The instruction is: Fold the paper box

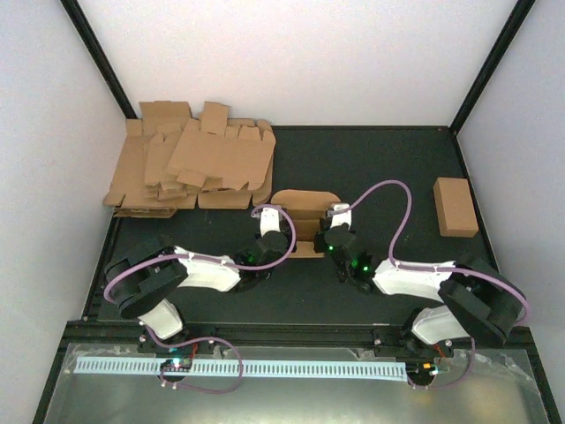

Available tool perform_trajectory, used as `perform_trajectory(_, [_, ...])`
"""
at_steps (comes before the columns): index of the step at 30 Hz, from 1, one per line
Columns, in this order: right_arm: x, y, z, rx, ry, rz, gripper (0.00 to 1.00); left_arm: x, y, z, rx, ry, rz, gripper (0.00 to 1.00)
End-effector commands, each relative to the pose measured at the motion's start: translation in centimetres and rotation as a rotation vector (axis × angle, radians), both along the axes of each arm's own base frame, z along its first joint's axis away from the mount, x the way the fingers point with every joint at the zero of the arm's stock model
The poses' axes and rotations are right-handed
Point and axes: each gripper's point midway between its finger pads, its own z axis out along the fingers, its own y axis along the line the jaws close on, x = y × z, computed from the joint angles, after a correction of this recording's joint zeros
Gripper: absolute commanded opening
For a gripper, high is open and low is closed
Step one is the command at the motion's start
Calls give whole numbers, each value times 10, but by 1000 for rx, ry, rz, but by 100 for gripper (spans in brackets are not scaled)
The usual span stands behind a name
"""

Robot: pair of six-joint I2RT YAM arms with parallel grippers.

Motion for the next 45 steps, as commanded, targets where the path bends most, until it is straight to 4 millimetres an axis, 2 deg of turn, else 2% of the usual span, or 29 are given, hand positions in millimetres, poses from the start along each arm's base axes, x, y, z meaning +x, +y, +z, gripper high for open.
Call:
perform_trajectory(1, [-2,12,-3,-1,10,38,6,-5,-19,2,-41,6,-53,4])
perform_trajectory(7, [-3,4,-2,-50,22,16,7,-5,-12,-5,2,9,-43,3])
perform_trajectory(12, [-10,8,-1,-81,45,73,13,-7,-14,-7,36,22,-68,2])
perform_trajectory(17, [-20,10,13,-60,37,138,18,-9,-15,-10,51,31,-77,2])
perform_trajectory(18, [-22,10,17,-53,32,149,21,-9,-14,-11,52,34,-73,2])
perform_trajectory(19, [-24,10,20,-48,31,157,31,-9,-14,-11,54,34,-72,1])
perform_trajectory(21, [-27,7,26,-38,26,163,40,-8,-14,-12,56,32,-72,2])
perform_trajectory(25, [-33,4,30,-34,27,178,47,-9,-16,-11,60,27,-82,1])
perform_trajectory(28, [-35,2,32,-31,42,180,48,-9,-16,-10,63,23,-87,2])
perform_trajectory(32, [-43,1,49,-15,39,219,50,-9,-18,-10,60,24,-96,2])
perform_trajectory(35, [-50,1,66,1,26,272,59,-9,-18,-9,59,20,-97,2])
perform_trajectory(38, [-53,0,86,4,19,310,63,-9,-17,-10,62,20,-94,2])
perform_trajectory(41, [-51,0,107,-3,19,351,69,-10,-16,-9,63,19,-94,1])
perform_trajectory(45, [-38,-1,134,-49,46,415,82,-10,-16,-9,65,19,-96,1])
